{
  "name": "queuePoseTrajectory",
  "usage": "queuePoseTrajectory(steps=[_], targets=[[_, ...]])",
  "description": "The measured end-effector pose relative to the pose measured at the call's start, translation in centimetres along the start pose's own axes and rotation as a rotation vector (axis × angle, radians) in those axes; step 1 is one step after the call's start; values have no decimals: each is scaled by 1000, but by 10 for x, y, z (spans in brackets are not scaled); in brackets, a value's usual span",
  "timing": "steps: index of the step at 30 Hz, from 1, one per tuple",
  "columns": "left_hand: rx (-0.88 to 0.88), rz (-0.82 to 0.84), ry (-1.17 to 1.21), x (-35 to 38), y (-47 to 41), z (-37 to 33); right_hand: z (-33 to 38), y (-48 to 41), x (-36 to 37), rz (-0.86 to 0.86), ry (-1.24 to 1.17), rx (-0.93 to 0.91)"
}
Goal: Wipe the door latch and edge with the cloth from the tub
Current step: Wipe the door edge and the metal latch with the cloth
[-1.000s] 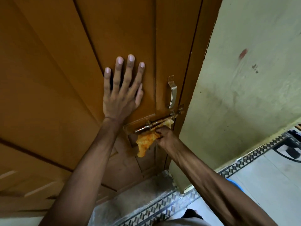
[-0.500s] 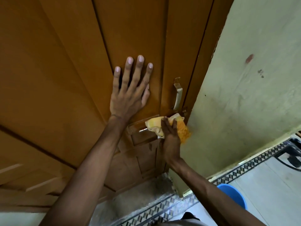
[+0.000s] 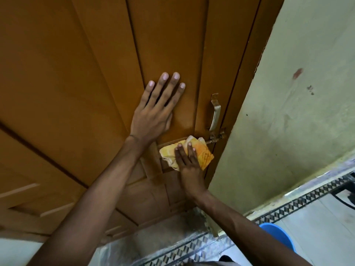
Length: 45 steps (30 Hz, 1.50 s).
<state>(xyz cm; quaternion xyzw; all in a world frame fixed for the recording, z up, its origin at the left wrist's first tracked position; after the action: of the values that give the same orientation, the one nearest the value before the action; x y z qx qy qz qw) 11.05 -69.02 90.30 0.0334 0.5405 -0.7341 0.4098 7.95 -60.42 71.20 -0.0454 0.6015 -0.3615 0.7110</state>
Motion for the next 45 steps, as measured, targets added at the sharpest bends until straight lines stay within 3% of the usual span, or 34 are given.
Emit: queuePoseTrajectory(steps=[5,9,14,18,22,24,28,30,33,36,38,41,45], targets=[[50,-47,-108,3,2,-5,2,-1,9,11,27,-13],[53,-58,-119,4,3,-6,18,-3,13,21,82,-198],[54,-47,-129,4,3,-4,18,-25,-2,-19,177,-220],[56,-47,-143,5,3,-4,8,-25,-4,-33,225,-108],[58,-61,-147,5,1,-6,20,-34,-7,-69,36,58],[61,-58,-147,5,1,-7,17,-34,-1,-26,-14,54],[56,-50,-158,6,1,-9,28,-24,-35,-135,-140,-77],[50,-42,-156,5,1,-7,28,-14,-39,-66,-166,-128],[44,-34,-154,3,1,-6,26,-4,-12,224,-246,-29],[38,-34,-131,3,2,-4,24,1,-26,231,-350,70],[44,-20,-100,1,0,-3,8,9,-51,102,-249,150],[47,19,-59,-3,4,3,-21,10,-48,92,-79,269],[17,-21,-184,-8,19,25,-12,-15,-28,49,-12,188]])
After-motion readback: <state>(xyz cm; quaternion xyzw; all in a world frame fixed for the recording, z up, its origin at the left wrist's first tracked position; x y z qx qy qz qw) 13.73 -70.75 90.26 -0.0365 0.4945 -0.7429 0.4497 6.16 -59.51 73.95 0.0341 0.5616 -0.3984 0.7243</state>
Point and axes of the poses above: each hand's wrist, its own y-axis away from the middle knuckle, its own x-axis out of the palm, z = x × y, the point moved 8 cm from there along -y, towards the middle knuckle, and after that the axes turned 1 degree about -x, right-handed, at the moved point
